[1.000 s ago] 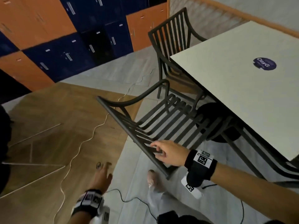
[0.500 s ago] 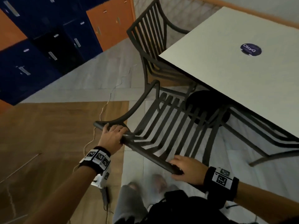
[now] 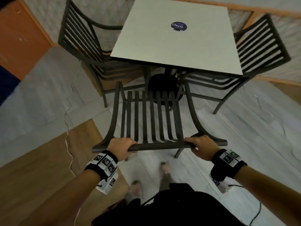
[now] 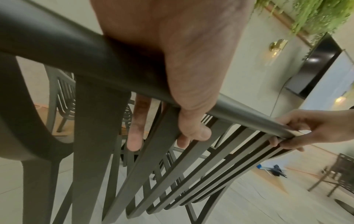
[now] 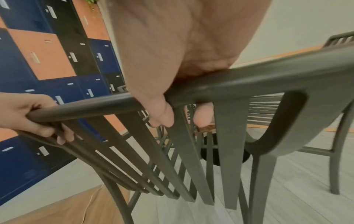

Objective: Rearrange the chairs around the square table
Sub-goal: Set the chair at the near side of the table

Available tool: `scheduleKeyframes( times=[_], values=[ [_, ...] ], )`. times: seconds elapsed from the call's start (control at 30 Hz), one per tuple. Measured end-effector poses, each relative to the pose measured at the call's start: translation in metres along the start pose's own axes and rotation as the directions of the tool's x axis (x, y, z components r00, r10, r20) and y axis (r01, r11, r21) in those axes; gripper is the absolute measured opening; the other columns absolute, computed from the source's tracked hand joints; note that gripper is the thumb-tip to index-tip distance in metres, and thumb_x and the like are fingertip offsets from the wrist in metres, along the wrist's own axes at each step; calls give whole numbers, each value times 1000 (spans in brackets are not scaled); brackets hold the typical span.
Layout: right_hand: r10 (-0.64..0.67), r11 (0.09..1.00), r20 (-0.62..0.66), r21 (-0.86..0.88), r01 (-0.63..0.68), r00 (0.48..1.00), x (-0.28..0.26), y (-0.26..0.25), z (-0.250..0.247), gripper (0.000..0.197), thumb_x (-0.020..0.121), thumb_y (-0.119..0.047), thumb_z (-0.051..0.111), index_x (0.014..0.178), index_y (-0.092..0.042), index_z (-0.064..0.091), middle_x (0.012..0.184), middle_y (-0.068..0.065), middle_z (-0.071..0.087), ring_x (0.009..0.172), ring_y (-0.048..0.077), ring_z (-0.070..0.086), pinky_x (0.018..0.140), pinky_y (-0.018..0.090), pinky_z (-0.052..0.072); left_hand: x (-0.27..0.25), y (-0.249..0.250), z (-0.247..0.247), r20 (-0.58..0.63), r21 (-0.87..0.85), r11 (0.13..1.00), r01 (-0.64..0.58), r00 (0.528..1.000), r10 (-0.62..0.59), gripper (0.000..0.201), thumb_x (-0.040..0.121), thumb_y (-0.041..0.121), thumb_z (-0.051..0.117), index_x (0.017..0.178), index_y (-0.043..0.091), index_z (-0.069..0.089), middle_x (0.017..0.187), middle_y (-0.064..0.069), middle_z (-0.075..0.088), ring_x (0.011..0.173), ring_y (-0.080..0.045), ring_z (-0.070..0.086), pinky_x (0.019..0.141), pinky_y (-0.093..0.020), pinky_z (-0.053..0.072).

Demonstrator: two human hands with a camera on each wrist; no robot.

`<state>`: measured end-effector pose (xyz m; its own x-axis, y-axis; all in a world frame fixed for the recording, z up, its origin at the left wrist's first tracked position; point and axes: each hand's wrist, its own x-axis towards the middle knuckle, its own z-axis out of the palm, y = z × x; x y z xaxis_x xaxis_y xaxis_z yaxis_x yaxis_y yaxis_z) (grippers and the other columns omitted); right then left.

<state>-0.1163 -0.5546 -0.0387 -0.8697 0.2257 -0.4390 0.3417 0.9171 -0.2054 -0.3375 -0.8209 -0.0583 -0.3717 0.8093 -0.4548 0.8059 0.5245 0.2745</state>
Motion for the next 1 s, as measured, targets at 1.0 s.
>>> scheduleKeyframes(
  times=[1.0],
  values=[
    [301, 950, -90, -55, -307, 949, -5, -45, 39, 33, 92, -31, 46, 122, -44, 53, 101, -7, 72, 93, 17, 67, 69, 28, 44, 9, -33, -24, 53, 199, 979, -48, 998, 39, 38, 89, 23, 56, 125, 34, 53, 111, 1, 67, 102, -20, 63, 92, -39, 47]
  ],
)
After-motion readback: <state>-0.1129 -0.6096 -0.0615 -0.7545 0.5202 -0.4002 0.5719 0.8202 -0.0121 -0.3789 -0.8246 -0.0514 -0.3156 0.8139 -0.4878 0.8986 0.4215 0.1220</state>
